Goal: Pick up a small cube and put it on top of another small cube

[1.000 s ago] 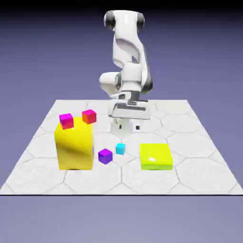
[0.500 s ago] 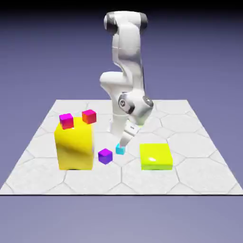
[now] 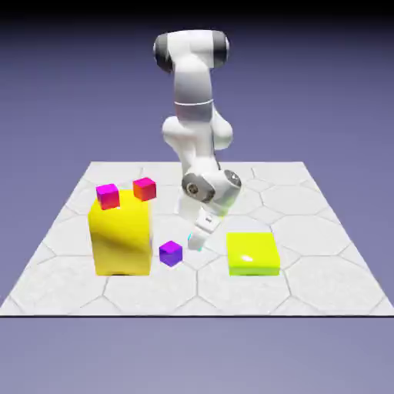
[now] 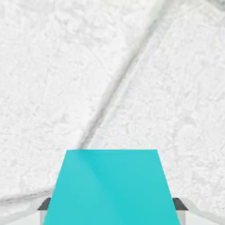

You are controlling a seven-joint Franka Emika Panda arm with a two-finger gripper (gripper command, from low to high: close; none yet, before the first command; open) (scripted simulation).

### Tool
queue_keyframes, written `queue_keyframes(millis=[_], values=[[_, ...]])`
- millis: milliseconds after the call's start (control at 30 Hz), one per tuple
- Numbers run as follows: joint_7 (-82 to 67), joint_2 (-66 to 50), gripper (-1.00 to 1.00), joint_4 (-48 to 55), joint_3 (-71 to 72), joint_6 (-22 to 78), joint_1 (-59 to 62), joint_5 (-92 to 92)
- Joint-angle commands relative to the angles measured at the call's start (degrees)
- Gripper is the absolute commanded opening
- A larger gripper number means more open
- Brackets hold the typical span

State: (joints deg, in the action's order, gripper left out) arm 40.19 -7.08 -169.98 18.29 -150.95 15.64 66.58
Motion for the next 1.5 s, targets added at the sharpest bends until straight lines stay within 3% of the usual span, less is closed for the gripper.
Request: queue_keyframes(millis=[0,467,567,1033,1467], values=[[-1.8,1.4,-1.0,-0.4,0.6,0.2,-0.3,-2.5],[-23.6,18.1,-1.0,-5.9,7.8,2.5,-3.8,-32.9],[-28.4,17.8,-1.0,0.3,7.8,1.5,-6.9,-30.9],[-2.5,17.1,-1.0,29.4,-17.6,27.7,0.9,-54.7],[29.7,16.1,-1.0,49.3,-40.3,55.0,8.8,-77.2]])
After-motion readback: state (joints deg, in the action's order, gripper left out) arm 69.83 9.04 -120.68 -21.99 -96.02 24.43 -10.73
